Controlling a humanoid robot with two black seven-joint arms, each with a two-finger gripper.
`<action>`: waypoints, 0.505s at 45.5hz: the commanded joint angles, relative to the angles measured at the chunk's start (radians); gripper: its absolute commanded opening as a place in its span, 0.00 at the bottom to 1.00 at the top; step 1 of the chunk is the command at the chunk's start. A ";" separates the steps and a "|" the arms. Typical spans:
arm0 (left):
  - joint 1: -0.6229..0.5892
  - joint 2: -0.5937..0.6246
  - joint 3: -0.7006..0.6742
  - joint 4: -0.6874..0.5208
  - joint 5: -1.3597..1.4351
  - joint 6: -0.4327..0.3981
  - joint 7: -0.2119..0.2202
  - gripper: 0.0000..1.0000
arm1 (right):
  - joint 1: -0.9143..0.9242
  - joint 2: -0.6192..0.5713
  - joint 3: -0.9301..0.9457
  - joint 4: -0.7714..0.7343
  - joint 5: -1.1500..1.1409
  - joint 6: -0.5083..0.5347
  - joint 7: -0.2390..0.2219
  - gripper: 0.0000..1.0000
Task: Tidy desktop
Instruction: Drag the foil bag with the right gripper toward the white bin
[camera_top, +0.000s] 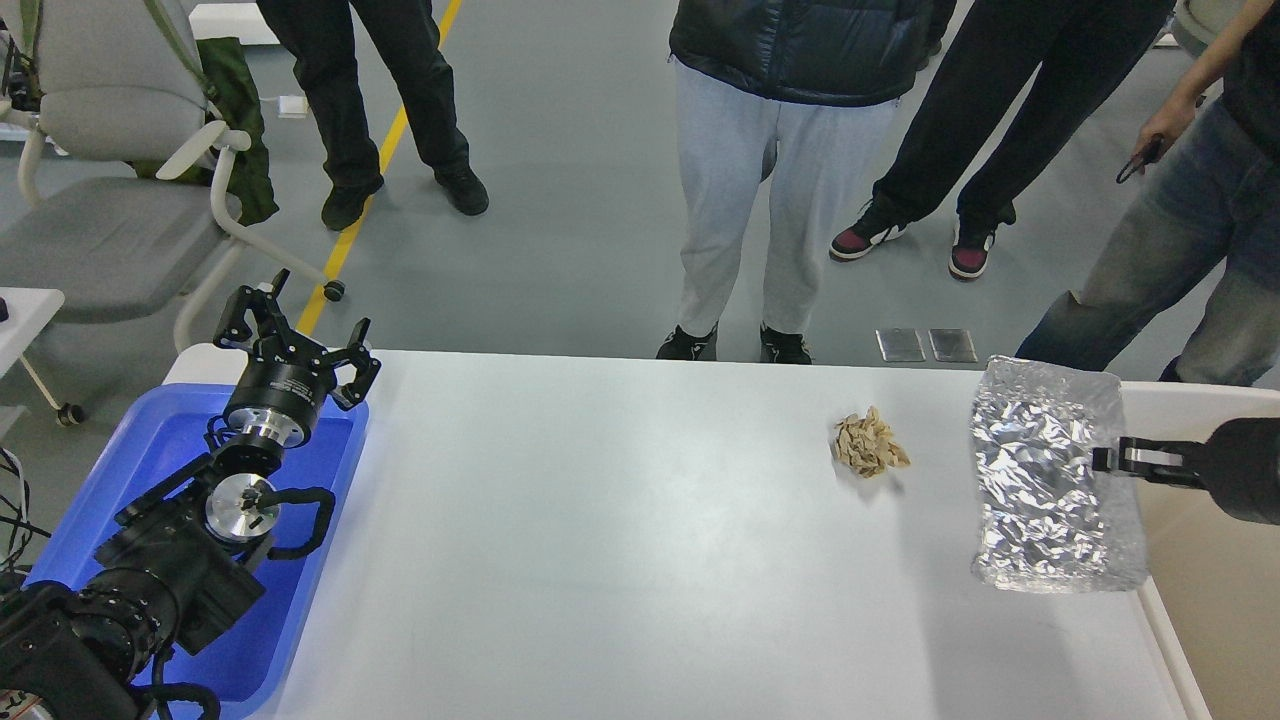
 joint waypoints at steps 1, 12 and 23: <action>0.000 0.000 0.000 0.000 0.000 0.000 0.000 1.00 | -0.079 0.014 -0.001 -0.217 0.000 -0.009 0.041 0.00; 0.000 0.000 0.000 0.000 0.000 0.000 0.000 1.00 | -0.216 0.096 -0.001 -0.459 -0.002 -0.084 0.133 0.00; 0.000 0.000 0.000 0.001 0.000 0.000 0.000 1.00 | -0.297 0.172 -0.001 -0.637 0.001 -0.175 0.142 0.00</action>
